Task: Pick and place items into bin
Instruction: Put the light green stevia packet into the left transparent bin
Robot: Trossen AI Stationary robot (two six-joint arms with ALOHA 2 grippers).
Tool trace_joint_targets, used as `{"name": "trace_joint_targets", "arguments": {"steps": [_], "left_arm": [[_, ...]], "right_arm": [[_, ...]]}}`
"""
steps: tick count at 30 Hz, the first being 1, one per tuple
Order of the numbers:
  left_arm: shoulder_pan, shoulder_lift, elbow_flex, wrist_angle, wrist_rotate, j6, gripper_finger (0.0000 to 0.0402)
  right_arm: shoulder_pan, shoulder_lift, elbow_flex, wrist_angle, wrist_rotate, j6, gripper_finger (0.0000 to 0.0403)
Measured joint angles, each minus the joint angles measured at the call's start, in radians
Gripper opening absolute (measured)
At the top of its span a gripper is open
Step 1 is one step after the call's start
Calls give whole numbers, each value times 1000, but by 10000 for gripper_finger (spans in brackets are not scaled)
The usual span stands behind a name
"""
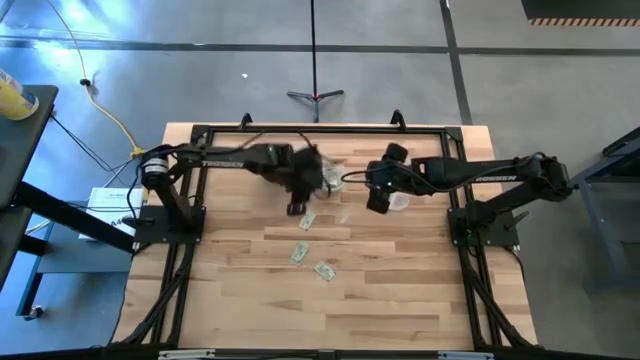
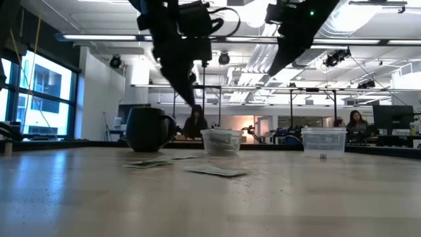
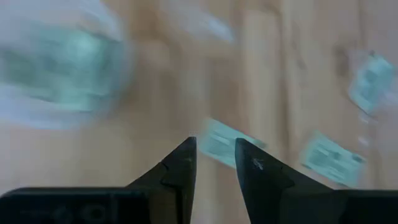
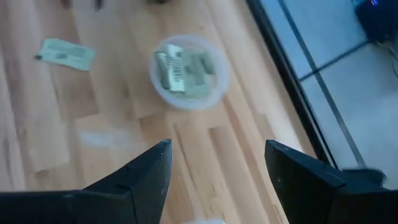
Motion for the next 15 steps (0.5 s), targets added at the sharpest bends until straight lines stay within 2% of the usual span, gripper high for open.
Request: {"name": "trace_joint_targets", "arguments": {"steps": [2, 7, 11, 15], "left_arm": [[-35, 2, -51, 6, 4, -48, 147], [-128, 2, -176, 120, -105, -233, 163], [-168, 3, -191, 166, -108, -390, 202], [-182, 9, -191, 205, -204, -514, 248]], "right_arm": [[0, 22, 0, 9, -26, -32, 248], [3, 66, 0, 0, -74, -53, 248], [14, 86, 0, -3, -62, -101, 248], [22, 87, 0, -32, -47, -129, 248]]}}
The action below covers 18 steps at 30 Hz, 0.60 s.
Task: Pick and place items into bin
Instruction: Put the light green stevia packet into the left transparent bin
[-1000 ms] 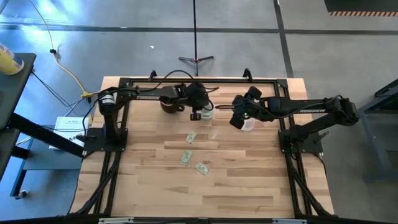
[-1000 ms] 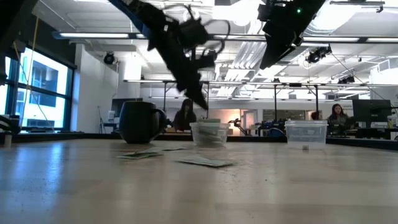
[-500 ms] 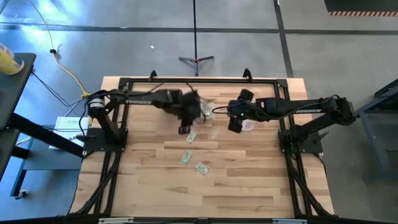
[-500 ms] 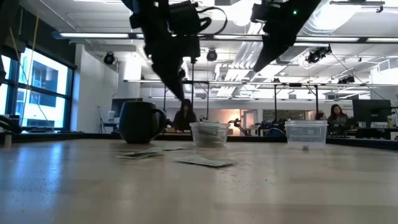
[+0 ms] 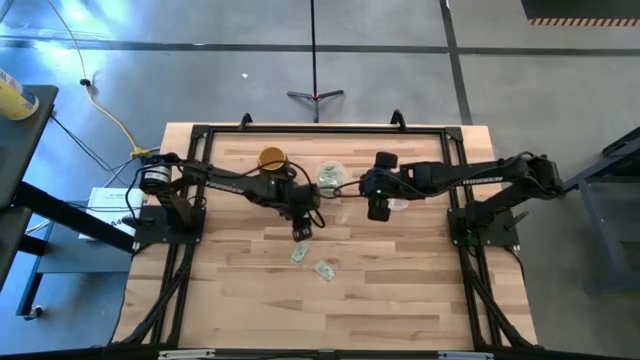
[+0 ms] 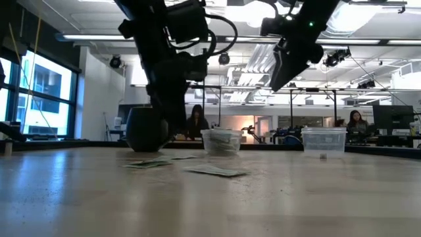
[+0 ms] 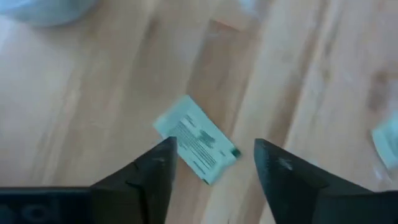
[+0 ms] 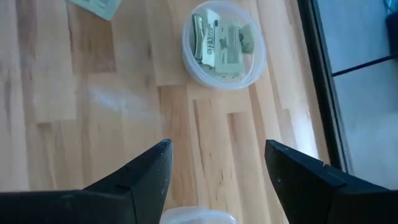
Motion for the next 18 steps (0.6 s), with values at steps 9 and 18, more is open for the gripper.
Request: {"name": "trace_joint_targets", "arguments": {"steps": [9, 18], "left_arm": [[1, 82, 0, 9, -70, -206, 288], [1, 141, 2, 49, -80, -268, 241]], "right_arm": [[-1, -12, -109, -45, 79, -9, 248], [6, -58, -248, -29, 90, 37, 248]]}}
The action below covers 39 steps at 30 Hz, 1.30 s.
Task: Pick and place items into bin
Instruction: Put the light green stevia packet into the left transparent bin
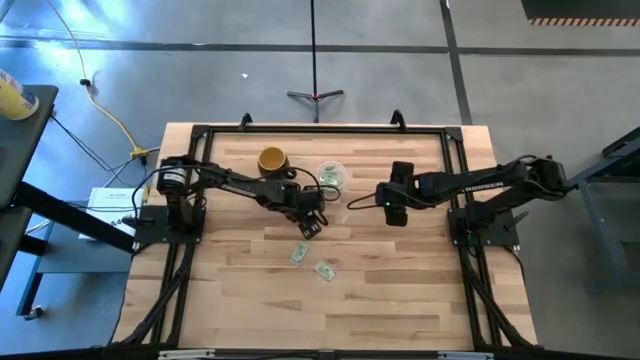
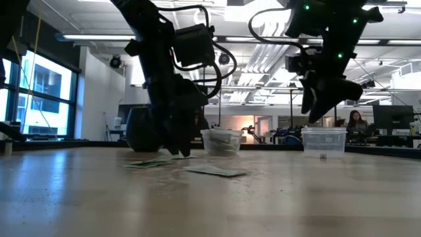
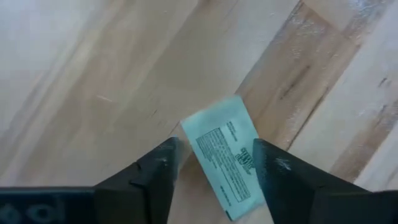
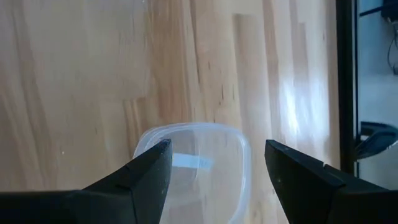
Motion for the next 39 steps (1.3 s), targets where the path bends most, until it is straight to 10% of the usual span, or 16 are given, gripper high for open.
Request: {"name": "trace_joint_targets", "arguments": {"steps": [14, 39], "left_arm": [[2, 10, 15, 45, -59, 169, 28], [334, 43, 244, 124, 242, 772, 34]], "right_arm": [[-3, 0, 0, 73, 35, 40, 248], [-82, -343, 0, 82, 112, 488, 248]]}}
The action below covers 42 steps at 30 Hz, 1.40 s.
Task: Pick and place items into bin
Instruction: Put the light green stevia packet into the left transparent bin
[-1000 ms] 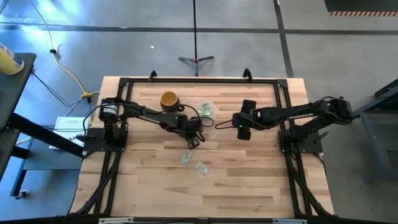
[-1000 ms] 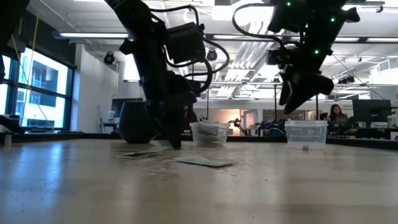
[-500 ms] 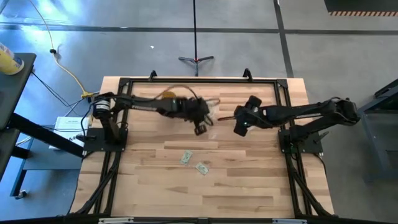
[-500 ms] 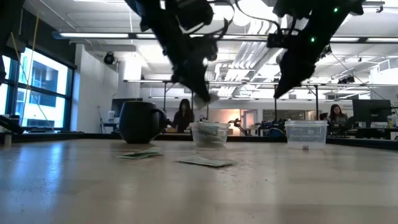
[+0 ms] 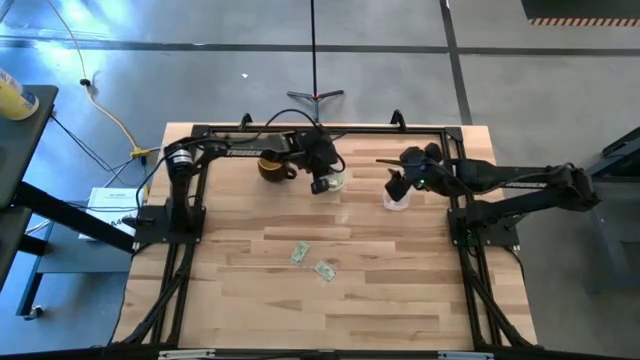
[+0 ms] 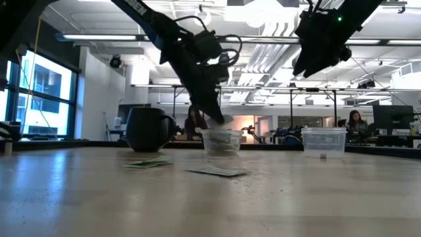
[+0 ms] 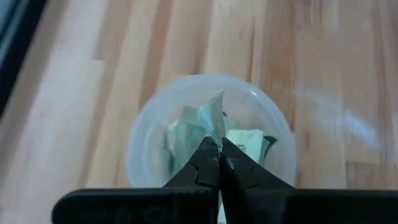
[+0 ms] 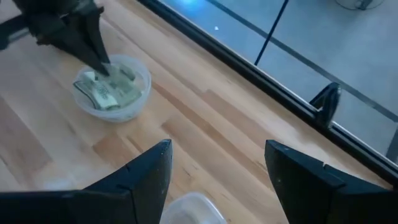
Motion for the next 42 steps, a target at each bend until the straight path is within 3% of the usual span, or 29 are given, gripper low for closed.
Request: {"name": "trace_joint_targets", "arguments": {"steps": [15, 23, 31, 42], "left_arm": [[-19, 62, 2, 47, -68, 36, 36], [-21, 62, 2, 56, -85, 58, 104], [-21, 53, 82, -127, -93, 58, 151], [-60, 52, 320, -404, -92, 56, 157]], "right_arm": [[0, 1, 0, -31, -7, 17, 248], [0, 1, 0, -36, -12, 16, 248], [0, 1, 0, -73, -12, 16, 248], [0, 1, 0, -74, -46, -38, 248]]}}
